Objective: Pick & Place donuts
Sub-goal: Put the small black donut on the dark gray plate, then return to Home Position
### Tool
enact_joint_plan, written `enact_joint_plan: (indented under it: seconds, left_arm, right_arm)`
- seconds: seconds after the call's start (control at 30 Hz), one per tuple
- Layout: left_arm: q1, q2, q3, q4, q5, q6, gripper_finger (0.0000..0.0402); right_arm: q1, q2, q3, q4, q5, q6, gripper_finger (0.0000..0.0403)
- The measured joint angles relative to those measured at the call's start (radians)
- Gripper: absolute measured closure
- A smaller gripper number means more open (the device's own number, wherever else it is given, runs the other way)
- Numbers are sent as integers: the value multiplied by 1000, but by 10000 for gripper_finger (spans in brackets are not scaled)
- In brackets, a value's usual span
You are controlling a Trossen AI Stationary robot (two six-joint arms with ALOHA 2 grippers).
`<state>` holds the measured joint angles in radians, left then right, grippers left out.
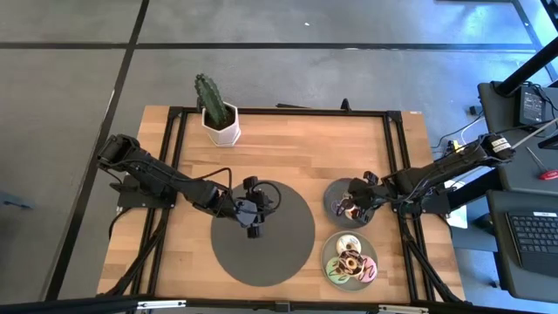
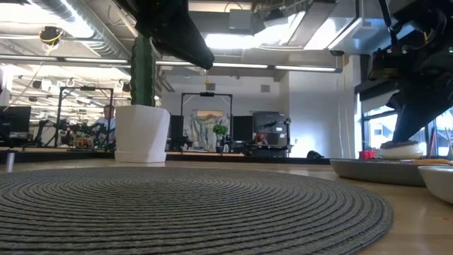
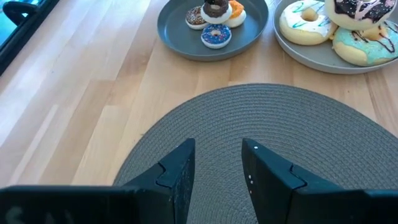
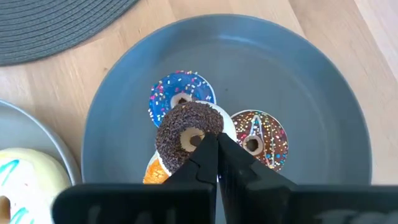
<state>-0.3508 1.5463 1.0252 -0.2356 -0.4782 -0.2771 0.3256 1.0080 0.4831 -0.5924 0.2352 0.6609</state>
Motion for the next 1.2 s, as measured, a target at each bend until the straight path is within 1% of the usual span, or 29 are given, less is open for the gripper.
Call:
enact_joint_plan:
  seconds: [0.37, 0.53, 0.77, 0.83, 0.93, 1.03, 1.1, 1.2]
  left_arm:
    - [0, 0, 0, 0, 1, 1, 274]
    - [0, 0, 0, 0, 1, 1, 274]
    - [0, 0, 0, 0, 1, 2, 274]
    - [0, 0, 0, 0, 1, 1, 274]
    - [0, 0, 0, 0, 1, 2, 274]
    - [0, 0, 0, 0, -4, 15, 274]
    - [-1, 0, 0, 0, -21, 30, 274]
    - [-12, -1, -3, 4, -34, 37, 274]
  right_arm:
    - [0, 0, 0, -2, 0, -17, 391]
    - [0, 0, 0, -2, 0, -44, 365]
    - [0, 0, 0, -3, 2, -45, 316]
    - [0, 0, 0, -3, 29, -44, 304]
    - [0, -3, 4, -8, 105, -41, 288]
    - [0, -8, 44, -14, 154, -45, 277]
    - [2, -15, 76, -16, 153, -67, 273]
    - [27, -53, 97, 6, 119, -121, 272]
